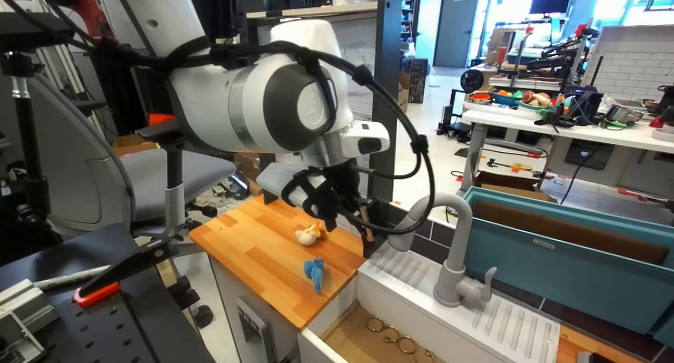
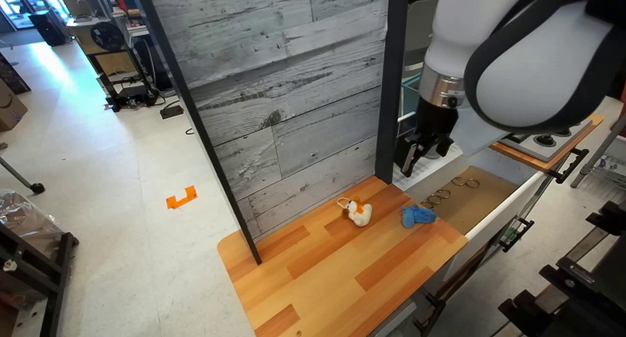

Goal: Move the tap to the left

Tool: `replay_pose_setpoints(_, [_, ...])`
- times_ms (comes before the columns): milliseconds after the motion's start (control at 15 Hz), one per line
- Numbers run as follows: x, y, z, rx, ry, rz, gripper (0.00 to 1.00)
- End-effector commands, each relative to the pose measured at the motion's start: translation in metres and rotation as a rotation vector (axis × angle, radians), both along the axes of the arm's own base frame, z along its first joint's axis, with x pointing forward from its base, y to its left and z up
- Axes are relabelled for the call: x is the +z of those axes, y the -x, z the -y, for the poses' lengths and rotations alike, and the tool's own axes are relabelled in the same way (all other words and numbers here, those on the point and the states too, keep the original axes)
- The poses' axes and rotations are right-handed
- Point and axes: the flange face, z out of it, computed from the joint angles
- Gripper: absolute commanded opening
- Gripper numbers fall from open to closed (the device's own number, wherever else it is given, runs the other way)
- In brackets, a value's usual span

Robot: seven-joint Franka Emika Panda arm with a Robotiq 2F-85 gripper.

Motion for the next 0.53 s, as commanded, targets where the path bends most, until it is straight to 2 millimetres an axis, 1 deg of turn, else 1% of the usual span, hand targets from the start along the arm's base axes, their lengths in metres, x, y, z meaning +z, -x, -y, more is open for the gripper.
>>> replay_pose_setpoints(0, [0.008, -0.001, -0.033, 0.08, -0.028, 0.011, 1.0])
replay_pose_setpoints(133, [0.01, 0.002, -0.041, 0.096, -0.028, -0.018, 1.0])
replay_pose_setpoints(333, [0.016, 0.018, -0.045, 0.103, -0.028, -0.135, 1.0])
replay_pose_setpoints(467, [0.024, 0.033, -0.047, 0.115, -0.021, -0.235, 1.0])
